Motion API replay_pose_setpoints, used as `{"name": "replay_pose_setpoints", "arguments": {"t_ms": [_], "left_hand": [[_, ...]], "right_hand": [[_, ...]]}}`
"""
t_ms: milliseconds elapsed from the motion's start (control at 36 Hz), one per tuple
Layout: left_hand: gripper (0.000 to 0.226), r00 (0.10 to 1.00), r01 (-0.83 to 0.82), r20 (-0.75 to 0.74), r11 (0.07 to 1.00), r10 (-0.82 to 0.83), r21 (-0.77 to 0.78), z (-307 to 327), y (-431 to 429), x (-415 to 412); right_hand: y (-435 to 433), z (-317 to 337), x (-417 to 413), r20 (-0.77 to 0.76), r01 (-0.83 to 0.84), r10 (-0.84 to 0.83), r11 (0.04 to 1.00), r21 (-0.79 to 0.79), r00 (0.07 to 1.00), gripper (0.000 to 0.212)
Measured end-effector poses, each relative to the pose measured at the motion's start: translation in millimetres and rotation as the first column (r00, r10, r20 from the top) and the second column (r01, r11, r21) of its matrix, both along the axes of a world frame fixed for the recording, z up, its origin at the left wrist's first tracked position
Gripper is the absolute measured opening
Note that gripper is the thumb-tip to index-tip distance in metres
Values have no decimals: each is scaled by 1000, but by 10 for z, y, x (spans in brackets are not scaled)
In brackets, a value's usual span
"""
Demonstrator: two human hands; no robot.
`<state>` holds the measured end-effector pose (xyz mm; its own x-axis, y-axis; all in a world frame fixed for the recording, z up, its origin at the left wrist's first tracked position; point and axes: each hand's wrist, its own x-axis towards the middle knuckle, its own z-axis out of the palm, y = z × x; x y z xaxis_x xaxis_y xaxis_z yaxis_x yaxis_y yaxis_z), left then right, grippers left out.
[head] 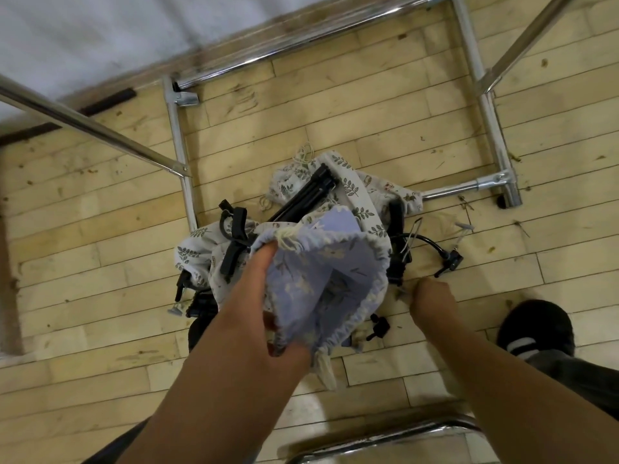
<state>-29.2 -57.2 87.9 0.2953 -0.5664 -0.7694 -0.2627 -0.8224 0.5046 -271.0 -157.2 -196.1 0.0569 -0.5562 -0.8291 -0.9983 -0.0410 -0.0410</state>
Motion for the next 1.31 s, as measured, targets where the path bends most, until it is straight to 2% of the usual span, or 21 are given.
{"name": "replay_pose_setpoints", "arguments": {"t_ms": [56, 194, 333, 528, 639, 778, 861, 972, 1111, 1222, 1306], "left_hand": [[106, 1000, -1, 7, 1000, 1, -7, -13, 10, -1], [105, 1000, 12, 3, 1000, -12, 8, -1, 14, 3], [101, 999, 19, -29, 999, -20, -30, 46, 18, -4], [107, 991, 132, 36, 990, -131, -46, 161, 36, -8], [110, 983, 184, 45, 974, -180, -135, 262, 65, 7], [108, 969, 244, 80, 955, -233, -170, 360, 43, -4], [108, 968, 252, 75, 945, -241, -209, 370, 10, -1], [104, 966, 257, 81, 942, -245, -216, 418, -77, -20], [106, 961, 274, 80, 939, -263, -209, 485, -120, -28], [106, 954, 298, 86, 936, -287, -185, 525, -138, -37], [102, 958, 285, 49, 936, -281, -206, 561, -119, -64]], "right_hand": [[-21, 16, 28, -13, 20, -20, 1000, 20, 1000, 9], [-10, 65, 57, 22, 124, -125, 992, 9, 992, 30], [-35, 300, 102, 132, 294, -288, 955, -32, 949, 34], [-159, 891, 263, 296, 461, -426, 886, -57, 855, 20], [-260, 1331, 337, 393, 469, -401, 878, -92, 828, 16], [-348, 1892, 421, 473, 479, -368, 868, -135, 801, 4], [-401, 2253, 455, 527, 486, -354, 864, -131, 773, 8], [-424, 2831, 428, 598, 434, -256, 884, -172, 759, 9], [-396, 3514, 338, 689, 427, -228, 895, -131, 688, 9], [-319, 3787, 258, 731, 341, -165, 935, -99, 662, 9], [-272, 3730, 300, 745, 331, -164, 940, -81, 646, 10]]}}
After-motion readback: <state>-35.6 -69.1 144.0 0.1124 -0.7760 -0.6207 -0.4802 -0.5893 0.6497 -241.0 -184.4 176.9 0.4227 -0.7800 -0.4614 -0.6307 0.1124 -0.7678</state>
